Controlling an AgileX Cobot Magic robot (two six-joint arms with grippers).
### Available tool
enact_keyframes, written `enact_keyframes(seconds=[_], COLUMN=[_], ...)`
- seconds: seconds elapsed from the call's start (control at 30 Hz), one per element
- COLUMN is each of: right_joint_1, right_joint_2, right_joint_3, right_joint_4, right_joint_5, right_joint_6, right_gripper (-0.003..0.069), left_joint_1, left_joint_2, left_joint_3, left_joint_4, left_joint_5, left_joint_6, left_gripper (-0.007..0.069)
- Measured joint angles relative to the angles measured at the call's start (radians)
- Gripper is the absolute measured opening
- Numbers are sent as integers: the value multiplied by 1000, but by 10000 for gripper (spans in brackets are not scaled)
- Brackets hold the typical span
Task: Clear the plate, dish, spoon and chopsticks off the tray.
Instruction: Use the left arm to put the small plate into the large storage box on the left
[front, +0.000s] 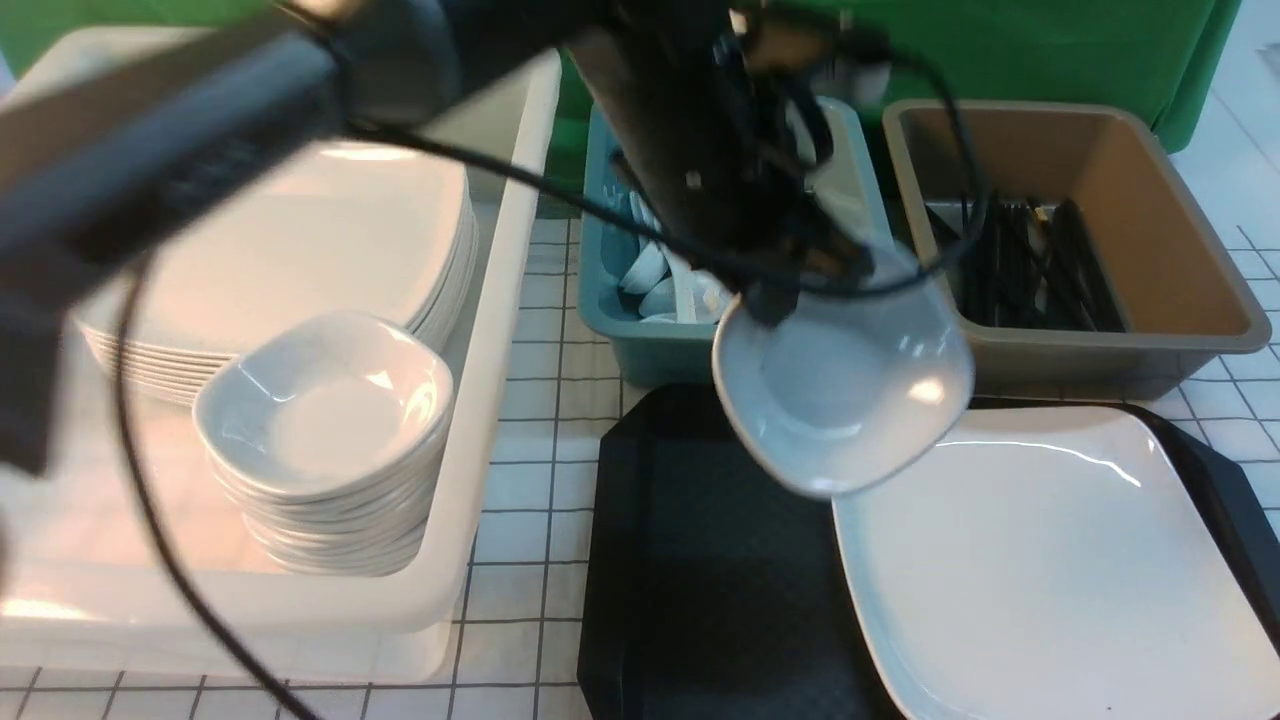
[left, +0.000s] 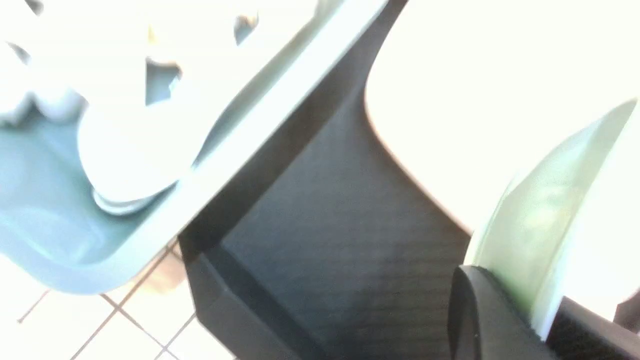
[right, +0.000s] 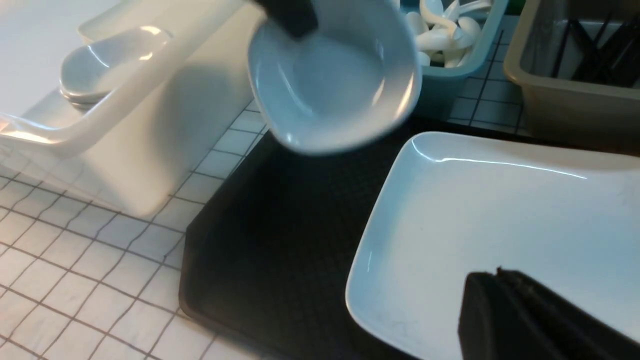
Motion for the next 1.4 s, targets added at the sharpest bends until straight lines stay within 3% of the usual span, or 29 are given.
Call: enact_keyframes(seconds=[0.2, 0.37, 0.6, 0.7, 0.83, 0.97, 1.1, 1.27, 1.37, 1.4], right_joint_1=[0, 0, 0, 0, 0, 0, 0, 0, 0, 0], right_joint_2=[0, 0, 0, 0, 0, 1, 1, 2, 2, 2], right_joint_3=[0, 0, 0, 0, 0, 0, 0, 0, 0, 0], right_joint_4=[0, 0, 0, 0, 0, 0, 0, 0, 0, 0], right_joint_5=[0, 0, -1, -2, -4, -4, -4, -1, 2, 2], right_joint_6=[-3, -3, -3, -3, -4, -6, -6, -6, -7, -7], right_gripper=[43, 43, 49, 50, 59, 64, 69, 78, 83, 84], left_joint_1=[57, 198, 512, 597, 730, 762, 763, 763, 763, 763], left_joint_2=[-230, -432, -605, -607, -592, -563, -529, -491, -488, -488], left_joint_3=[2, 187, 630, 710, 844, 906, 935, 939, 939, 939], left_joint_4=[65, 88, 93, 72, -112, -208, -217, -210, -206, -205], left_joint_5=[1, -1, -33, -109, -289, -326, -326, -337, -327, -324], left_joint_6=[-87, -157, -272, -317, -342, -346, -348, -345, -326, -321], left_gripper=[6, 6, 6, 6, 6, 7, 20, 106, 231, 239])
